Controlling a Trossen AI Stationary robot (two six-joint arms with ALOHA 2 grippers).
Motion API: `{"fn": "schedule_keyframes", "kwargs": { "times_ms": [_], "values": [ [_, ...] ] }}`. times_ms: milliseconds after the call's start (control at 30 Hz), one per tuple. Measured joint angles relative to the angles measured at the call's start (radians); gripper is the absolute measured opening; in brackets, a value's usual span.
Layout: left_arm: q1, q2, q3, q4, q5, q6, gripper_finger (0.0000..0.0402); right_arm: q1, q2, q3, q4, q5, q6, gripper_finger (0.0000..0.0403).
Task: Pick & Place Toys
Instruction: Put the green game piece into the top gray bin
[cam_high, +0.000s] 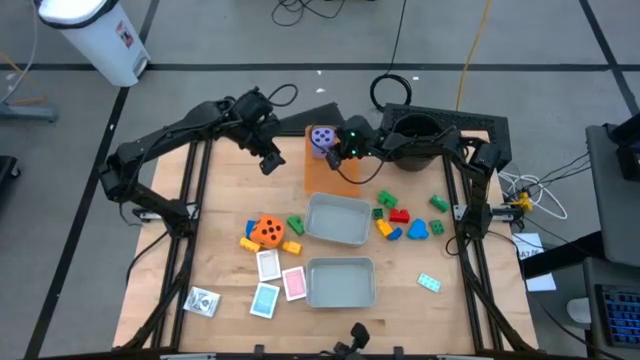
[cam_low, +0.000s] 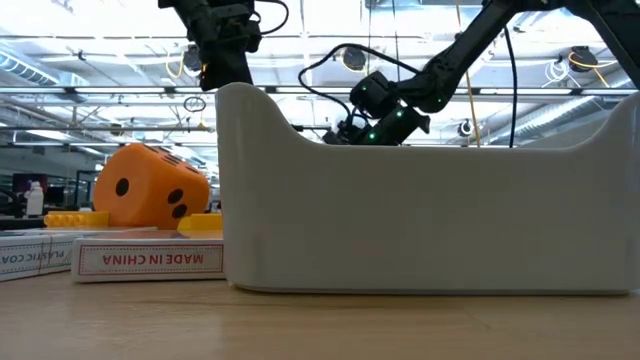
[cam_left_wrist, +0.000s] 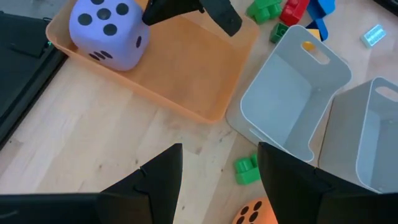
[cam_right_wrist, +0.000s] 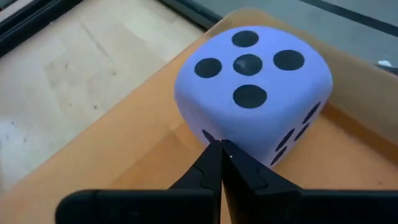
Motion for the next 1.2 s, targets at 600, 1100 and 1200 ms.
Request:
{"fn": "schedule_keyframes", "kwargs": {
  "times_ms": [600,1100,1200],
  "values": [
    [-0.026,0.000,0.001,0.013,0.000,-0.040,0.0212,0.046,-0.007,0.000,0.123,-0.244,0.178,0.0003],
    [-0.129,-0.096,-0.058,0.156,0.001,-0.090,0.0211,0.067,-0.341,-0.002,-0.004,-0.175,0.088,0.0001],
    [-0.158,-0.167,-0.170,0.310,0.000,-0.148,0.0211,0.092,-0.443,-0.002,-0.115,-0.120,0.030,0.0001]
  ]
}}
